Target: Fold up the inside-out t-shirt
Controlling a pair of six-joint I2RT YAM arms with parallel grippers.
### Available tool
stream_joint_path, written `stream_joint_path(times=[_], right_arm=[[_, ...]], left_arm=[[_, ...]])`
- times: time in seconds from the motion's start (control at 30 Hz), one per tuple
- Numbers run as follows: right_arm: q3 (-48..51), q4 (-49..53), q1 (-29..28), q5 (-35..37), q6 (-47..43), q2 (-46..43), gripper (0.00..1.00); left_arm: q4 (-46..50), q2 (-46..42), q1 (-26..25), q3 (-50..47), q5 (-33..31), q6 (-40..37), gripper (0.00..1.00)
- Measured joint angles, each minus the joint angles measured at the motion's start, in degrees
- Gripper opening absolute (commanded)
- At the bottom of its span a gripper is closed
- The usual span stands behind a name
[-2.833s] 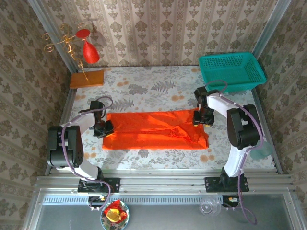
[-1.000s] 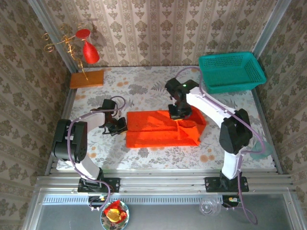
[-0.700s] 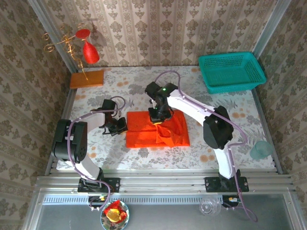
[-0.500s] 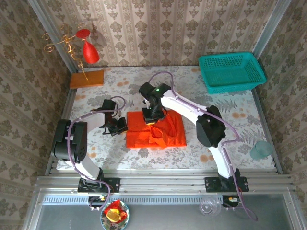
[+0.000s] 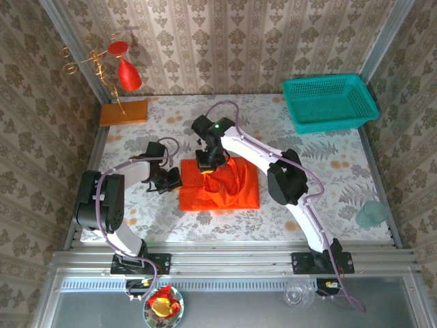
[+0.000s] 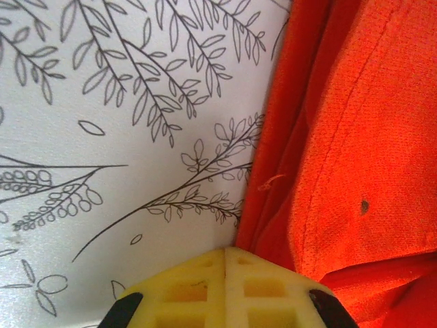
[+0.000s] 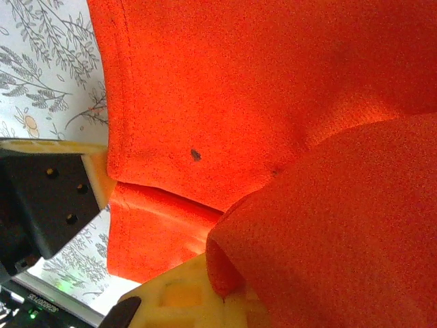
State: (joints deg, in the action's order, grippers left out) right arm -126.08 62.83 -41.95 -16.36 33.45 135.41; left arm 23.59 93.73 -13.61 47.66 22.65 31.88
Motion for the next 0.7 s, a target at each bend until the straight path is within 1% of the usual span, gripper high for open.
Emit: stream_joint_path(times=[0.03,0.07,0.1,0.2,0.33,0.43,0.57,0.7], right_arm=[[-0.5,0.1,0.0,0.0,0.2,0.2,0.27],[-0.8,0.2,0.0,0.0,0.2,0.3,0.33],[-1.1,0.2,0.0,0.0,0.3,0.2,0.37],[-1.7,0.1,0.0,0.1,0.3,-0.2,0.43],[-1.5,0.1,0.0,1.1,0.2,-3.2,0.45],[1.1,-0.5,0.0,2.0,0.1,-8.7,0.45],[7.3,-1.8,0.3,4.2,0.0,-17.7,0.45],[16.9,-4.2,1.3,5.5,0.0,-26.0,0.45]], left_arm=[[0.1,-0.2,-0.2,0.0,-0.3,-0.1,0.03],[0.1,-0.4,-0.3,0.0,-0.3,-0.1,0.05],[0.2,-0.8,-0.9,0.0,-0.4,-0.2,0.07],[1.6,-3.7,-2.3,0.0,-0.7,-0.6,0.12],[5.0,-10.8,-2.5,0.7,-2.0,-1.3,0.17],[7.1,-14.6,-3.2,2.6,-2.6,-2.0,0.24],[9.3,-16.2,-7.1,5.9,-3.1,-2.5,0.3],[11.0,-15.5,-12.3,8.3,-2.8,-3.1,0.35]])
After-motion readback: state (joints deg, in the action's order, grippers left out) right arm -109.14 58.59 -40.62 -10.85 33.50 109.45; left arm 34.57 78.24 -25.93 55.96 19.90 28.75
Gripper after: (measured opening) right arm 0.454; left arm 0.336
